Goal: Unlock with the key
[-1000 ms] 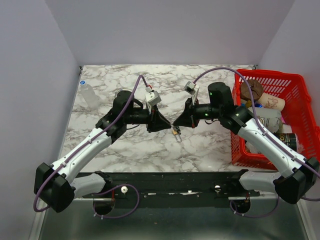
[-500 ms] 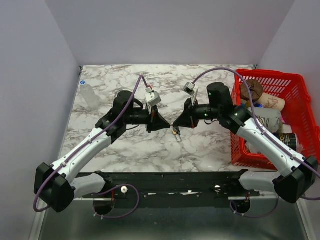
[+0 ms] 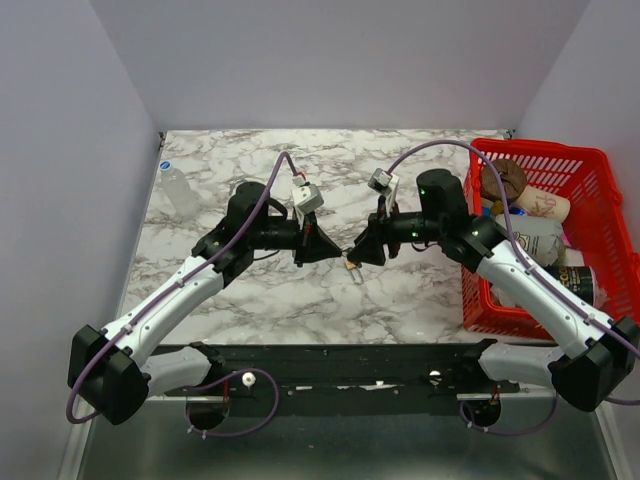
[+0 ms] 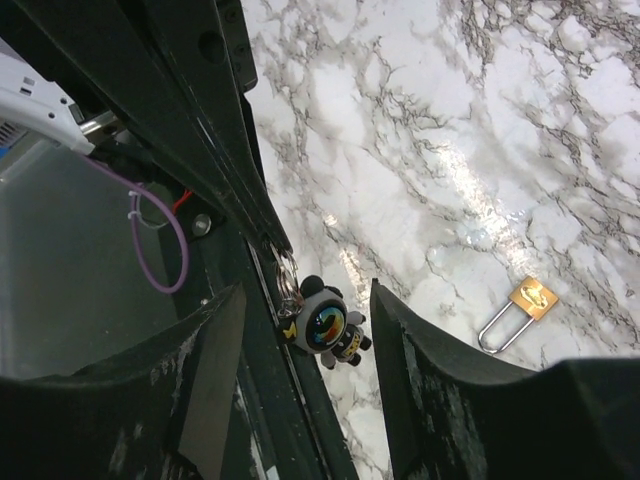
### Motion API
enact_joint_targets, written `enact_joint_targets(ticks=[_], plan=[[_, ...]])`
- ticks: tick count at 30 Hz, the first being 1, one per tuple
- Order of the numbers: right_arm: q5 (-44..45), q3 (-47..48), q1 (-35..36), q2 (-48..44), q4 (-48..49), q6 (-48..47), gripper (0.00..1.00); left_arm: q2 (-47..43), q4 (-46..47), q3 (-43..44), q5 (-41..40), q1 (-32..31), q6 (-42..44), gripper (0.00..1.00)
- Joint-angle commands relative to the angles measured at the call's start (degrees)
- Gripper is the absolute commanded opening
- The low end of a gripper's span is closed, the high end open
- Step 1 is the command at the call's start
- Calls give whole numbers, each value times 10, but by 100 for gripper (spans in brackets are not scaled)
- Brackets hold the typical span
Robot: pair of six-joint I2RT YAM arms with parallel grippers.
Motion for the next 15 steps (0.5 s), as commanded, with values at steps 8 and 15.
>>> enact_joint_targets(ticks=[8,15], plan=[[-32,-24,0,-6,33,-28,47,8,18,6,36,-5,11,0],[-37,-32,0,-5,35,-32,56,2,-3,10,-36,-5,21,0]])
